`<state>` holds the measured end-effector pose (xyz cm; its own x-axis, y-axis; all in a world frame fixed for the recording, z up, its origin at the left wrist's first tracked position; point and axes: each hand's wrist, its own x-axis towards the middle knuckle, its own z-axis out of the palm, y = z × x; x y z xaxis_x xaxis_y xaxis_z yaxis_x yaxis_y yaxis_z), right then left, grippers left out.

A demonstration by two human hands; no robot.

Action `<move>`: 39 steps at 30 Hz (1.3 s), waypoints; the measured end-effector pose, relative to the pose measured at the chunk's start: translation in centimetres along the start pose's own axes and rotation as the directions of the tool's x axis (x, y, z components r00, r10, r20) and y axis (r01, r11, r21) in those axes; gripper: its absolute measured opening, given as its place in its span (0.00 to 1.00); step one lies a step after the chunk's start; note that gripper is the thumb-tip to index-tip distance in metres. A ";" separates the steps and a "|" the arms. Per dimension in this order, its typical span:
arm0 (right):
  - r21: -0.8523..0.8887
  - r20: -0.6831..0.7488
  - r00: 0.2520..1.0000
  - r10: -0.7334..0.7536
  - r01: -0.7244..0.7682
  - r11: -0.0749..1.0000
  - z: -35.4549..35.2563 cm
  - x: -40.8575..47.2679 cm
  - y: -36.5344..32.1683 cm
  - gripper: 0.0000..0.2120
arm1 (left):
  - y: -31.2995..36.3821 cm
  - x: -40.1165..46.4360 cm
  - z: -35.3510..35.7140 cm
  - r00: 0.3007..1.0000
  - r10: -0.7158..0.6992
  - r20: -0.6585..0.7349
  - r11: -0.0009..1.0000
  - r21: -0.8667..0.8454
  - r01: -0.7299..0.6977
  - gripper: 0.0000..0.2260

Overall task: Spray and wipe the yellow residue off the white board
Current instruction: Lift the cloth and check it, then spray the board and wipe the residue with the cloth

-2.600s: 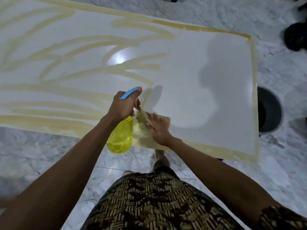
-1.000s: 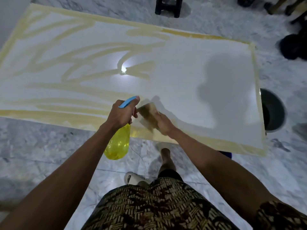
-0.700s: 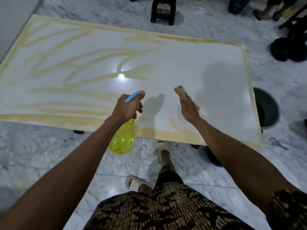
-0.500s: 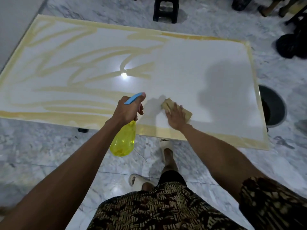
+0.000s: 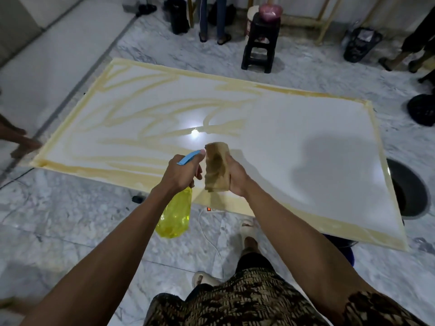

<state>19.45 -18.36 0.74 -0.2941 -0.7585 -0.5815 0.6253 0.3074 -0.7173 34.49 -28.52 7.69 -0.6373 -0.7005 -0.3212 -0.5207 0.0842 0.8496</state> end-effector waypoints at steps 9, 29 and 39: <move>0.108 0.042 0.995 -0.093 0.088 0.990 3.0 0.2 -7.0 0.29 | 1.5 1.9 -3.5 0.999 -0.005 -0.039 1.000 -0.010 0.005 0.28; 0.097 -0.036 0.999 -0.034 0.038 0.995 0.0 17.6 -18.5 0.30 | 7.7 21.7 -3.7 0.979 -0.184 -0.091 0.983 -0.021 0.183 0.25; -0.301 -0.564 0.810 -0.165 -0.016 0.953 -10.3 23.7 -20.5 0.27 | 10.0 31.9 -0.5 0.992 -0.122 0.012 0.992 -0.032 0.123 0.23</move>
<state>-7.81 -36.72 -2.26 -0.7484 -0.3409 -0.5689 0.3830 0.4782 -0.7903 9.26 -50.34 6.18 -0.5756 -0.6969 -0.4277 -0.5764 -0.0252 0.8168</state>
